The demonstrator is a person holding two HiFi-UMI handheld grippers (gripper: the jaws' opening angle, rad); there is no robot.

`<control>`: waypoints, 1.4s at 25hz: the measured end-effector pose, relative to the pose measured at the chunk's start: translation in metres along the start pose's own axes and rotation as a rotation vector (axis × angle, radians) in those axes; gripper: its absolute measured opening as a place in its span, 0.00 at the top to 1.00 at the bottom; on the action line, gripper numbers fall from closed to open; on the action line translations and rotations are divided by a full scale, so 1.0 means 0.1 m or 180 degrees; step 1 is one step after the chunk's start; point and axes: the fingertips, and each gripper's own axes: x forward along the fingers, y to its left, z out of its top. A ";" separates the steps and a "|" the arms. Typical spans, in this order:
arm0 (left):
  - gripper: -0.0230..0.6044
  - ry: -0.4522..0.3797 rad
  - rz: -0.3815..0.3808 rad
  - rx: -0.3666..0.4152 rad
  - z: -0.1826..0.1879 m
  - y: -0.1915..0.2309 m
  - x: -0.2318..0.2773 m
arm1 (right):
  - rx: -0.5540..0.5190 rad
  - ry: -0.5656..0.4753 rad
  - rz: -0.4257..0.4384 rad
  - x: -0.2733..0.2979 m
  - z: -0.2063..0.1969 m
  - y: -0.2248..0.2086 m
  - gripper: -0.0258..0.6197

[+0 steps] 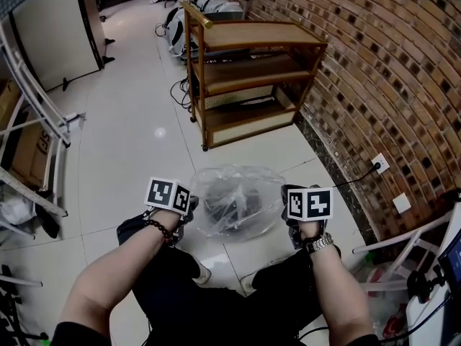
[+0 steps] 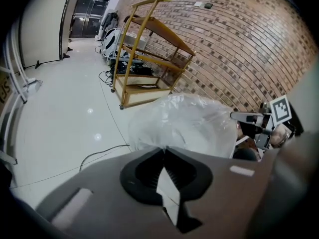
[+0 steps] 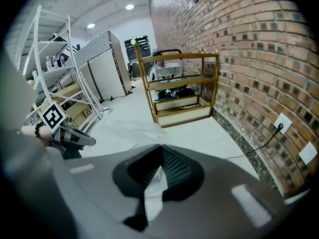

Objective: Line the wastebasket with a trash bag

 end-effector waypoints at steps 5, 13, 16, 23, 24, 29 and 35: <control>0.96 0.0188 0.0081 0.0026 -0.08 0.10 0.12 | 0.0005 0.0118 -0.0042 0.17 -0.16 -0.04 0.96; 0.96 0.0348 0.0220 0.0024 -0.18 0.29 0.34 | -0.0012 0.0244 -0.0168 0.41 -0.39 -0.17 0.96; 0.96 0.0378 0.0234 0.0001 -0.20 0.33 0.41 | -0.0037 0.0263 -0.0206 0.47 -0.44 -0.19 0.96; 0.96 0.0326 0.0240 0.0024 -0.14 0.36 0.49 | -0.0101 0.0200 -0.0248 0.59 -0.44 -0.22 0.96; 0.96 0.0296 0.0244 0.0028 -0.11 0.37 0.49 | -0.0108 0.0181 -0.0253 0.60 -0.43 -0.23 0.96; 0.96 0.0156 0.0271 0.0027 0.01 0.41 0.51 | -0.0103 0.0039 -0.0280 0.66 -0.37 -0.28 0.96; 0.95 0.0208 0.0298 -0.0005 -0.03 0.47 0.67 | -0.0065 0.0081 -0.0272 0.89 -0.51 -0.36 0.95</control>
